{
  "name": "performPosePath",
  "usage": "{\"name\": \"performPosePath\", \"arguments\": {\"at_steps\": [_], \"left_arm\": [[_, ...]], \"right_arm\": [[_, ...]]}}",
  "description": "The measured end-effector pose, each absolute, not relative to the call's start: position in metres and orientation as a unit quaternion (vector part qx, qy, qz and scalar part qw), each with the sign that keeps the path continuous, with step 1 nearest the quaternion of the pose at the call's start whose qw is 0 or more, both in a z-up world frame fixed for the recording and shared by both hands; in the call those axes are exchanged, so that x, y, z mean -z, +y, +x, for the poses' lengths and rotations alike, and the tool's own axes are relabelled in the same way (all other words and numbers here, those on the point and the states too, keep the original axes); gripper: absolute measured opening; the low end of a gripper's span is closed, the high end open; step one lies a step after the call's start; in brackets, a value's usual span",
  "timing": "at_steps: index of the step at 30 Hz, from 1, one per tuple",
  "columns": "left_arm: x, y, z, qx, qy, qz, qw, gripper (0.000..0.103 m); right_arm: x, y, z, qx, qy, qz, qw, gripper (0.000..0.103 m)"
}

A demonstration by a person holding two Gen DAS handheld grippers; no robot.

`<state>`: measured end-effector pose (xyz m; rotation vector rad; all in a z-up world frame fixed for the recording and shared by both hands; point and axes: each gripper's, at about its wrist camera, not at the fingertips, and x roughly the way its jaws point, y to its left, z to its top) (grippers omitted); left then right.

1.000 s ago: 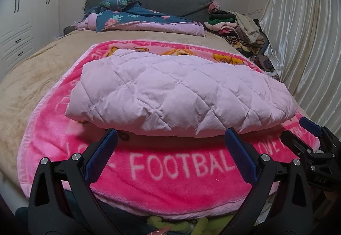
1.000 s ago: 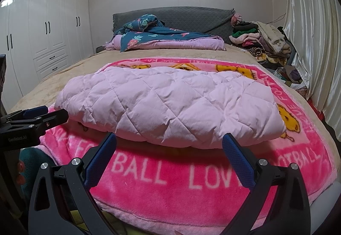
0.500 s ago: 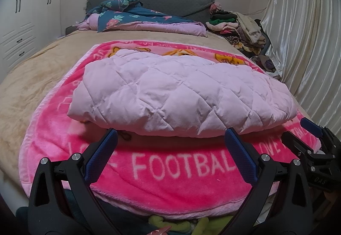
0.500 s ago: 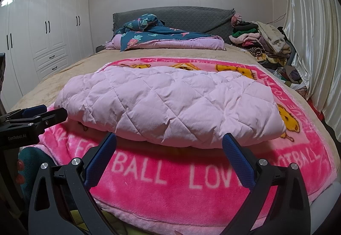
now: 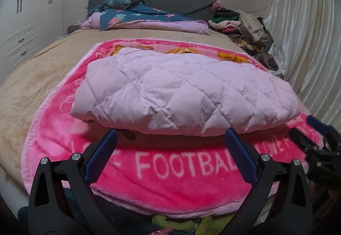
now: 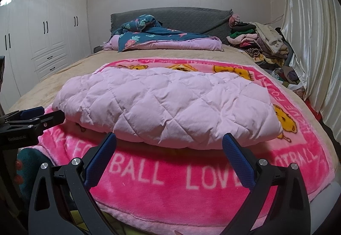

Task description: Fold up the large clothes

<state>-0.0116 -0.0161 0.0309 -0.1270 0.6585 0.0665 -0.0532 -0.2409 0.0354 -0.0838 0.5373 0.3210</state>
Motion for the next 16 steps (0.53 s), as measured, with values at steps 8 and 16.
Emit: {"name": "performPosePath", "arguments": {"at_steps": [8,16], "left_arm": [[-0.022,-0.015,-0.003,-0.052,0.334,-0.068,0.939,0.094],[-0.017,0.052,0.029,-0.081,0.341,-0.140,0.926,0.094]], "right_arm": [[-0.041,-0.264,-0.049,-0.124,0.259,-0.025,0.958,0.099],[-0.017,-0.407,-0.020,0.054,0.283,0.064,0.956,0.099]]}}
